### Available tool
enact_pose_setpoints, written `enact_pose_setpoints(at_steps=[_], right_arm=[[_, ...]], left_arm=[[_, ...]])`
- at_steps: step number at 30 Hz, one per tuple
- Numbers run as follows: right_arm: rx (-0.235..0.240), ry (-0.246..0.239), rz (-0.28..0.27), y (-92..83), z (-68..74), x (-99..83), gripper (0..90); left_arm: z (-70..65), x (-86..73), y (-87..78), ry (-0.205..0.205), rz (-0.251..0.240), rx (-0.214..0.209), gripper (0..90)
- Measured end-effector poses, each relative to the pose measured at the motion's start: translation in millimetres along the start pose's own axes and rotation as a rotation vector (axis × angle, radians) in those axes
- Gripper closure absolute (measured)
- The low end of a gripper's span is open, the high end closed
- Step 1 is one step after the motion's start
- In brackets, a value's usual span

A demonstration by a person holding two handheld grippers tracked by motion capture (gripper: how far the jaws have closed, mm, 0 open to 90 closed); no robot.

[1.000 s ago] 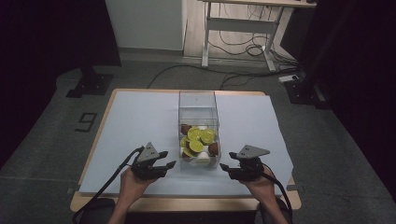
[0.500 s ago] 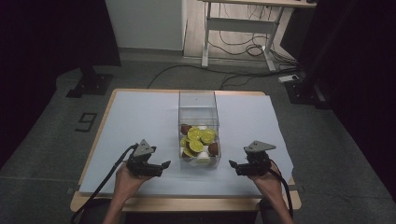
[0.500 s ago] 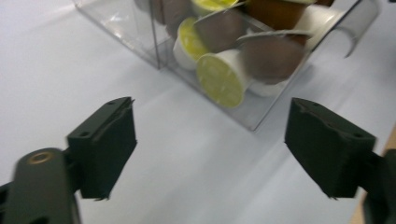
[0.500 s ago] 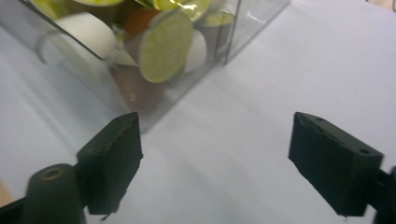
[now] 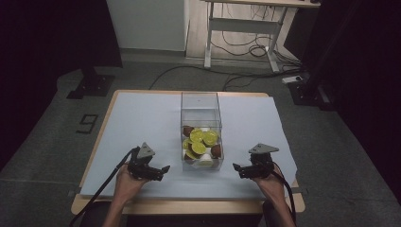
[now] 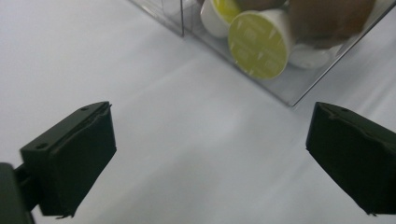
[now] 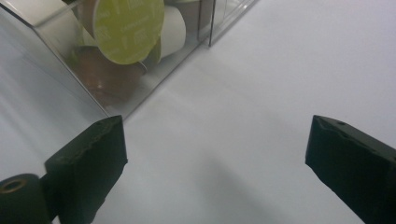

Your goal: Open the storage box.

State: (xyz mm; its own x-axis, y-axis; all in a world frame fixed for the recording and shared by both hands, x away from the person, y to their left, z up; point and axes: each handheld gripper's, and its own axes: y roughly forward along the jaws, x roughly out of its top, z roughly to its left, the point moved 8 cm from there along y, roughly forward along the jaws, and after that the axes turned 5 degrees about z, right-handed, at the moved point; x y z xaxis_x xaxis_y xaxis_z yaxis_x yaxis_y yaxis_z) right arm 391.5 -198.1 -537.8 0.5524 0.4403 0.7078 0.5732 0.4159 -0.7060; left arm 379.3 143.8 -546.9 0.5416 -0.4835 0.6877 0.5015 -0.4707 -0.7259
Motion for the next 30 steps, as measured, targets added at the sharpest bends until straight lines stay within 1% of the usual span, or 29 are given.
enact_pose_setpoints(at_steps=[1,2,3,4,6,7,8,11,14,15,17,20,21,22,28,30], right_arm=[[-0.006,0.002,0.012,3.1,-0.4,-2.0,2.3],[-0.006,0.002,0.012,3.1,-0.4,-2.0,2.3],[-0.016,-0.001,0.021,6.1,-2.2,-4.6,1.2],[-0.016,-0.001,0.021,6.1,-2.2,-4.6,1.2],[-0.029,-0.005,0.035,10.1,-5.1,-9.3,0.8],[-0.029,-0.005,0.035,10.1,-5.1,-9.3,0.8],[-0.037,-0.002,0.042,13.2,-8.2,-13.5,0.5],[-0.036,0.014,0.046,16.7,-10.9,-17.9,0.4],[-0.035,0.018,0.046,19.1,-12.4,-20.8,0.4],[-0.031,0.022,0.052,21.7,-13.5,-24.3,0.4],[-0.032,0.022,0.053,22.5,-14.0,-25.4,0.4],[-0.027,0.030,0.059,26.4,-15.7,-31.4,0.4],[-0.027,0.030,0.059,26.4,-15.7,-31.4,0.4],[-0.022,0.029,0.063,28.1,-15.9,-33.9,0.4],[-0.021,0.014,0.080,33.8,-15.3,-39.8,0.0],[-0.005,0.036,0.072,34.9,-16.3,-41.5,0.0]], left_arm=[[1.1,-3.3,3.4,0.002,0.015,0.002,0.0],[1.1,-3.3,3.4,0.002,0.015,0.002,0.0],[2.4,-6.9,6.7,0.009,0.036,0.014,0.0],[2.4,-6.9,6.7,0.009,0.036,0.014,0.0],[4.6,-11.4,11.1,0.014,0.060,0.028,0.0],[4.6,-11.4,11.1,0.014,0.060,0.028,0.0],[6.3,-13.9,13.2,0.015,0.072,0.036,0.0],[9.1,-18.1,16.2,0.003,0.084,0.034,0.0],[11.7,-21.6,18.5,-0.007,0.096,0.037,0.0],[14.1,-24.6,20.3,-0.015,0.107,0.041,0.0],[14.8,-25.7,21.2,-0.018,0.111,0.041,0.0],[16.1,-29.7,25.5,-0.013,0.137,0.051,0.0],[16.1,-29.7,25.5,-0.013,0.137,0.051,0.0],[16.1,-30.3,26.7,-0.028,0.135,0.040,0.0],[16.4,-31.0,26.9,-0.032,0.126,0.039,0.0],[16.2,-31.1,26.9,-0.033,0.124,0.038,0.0]])
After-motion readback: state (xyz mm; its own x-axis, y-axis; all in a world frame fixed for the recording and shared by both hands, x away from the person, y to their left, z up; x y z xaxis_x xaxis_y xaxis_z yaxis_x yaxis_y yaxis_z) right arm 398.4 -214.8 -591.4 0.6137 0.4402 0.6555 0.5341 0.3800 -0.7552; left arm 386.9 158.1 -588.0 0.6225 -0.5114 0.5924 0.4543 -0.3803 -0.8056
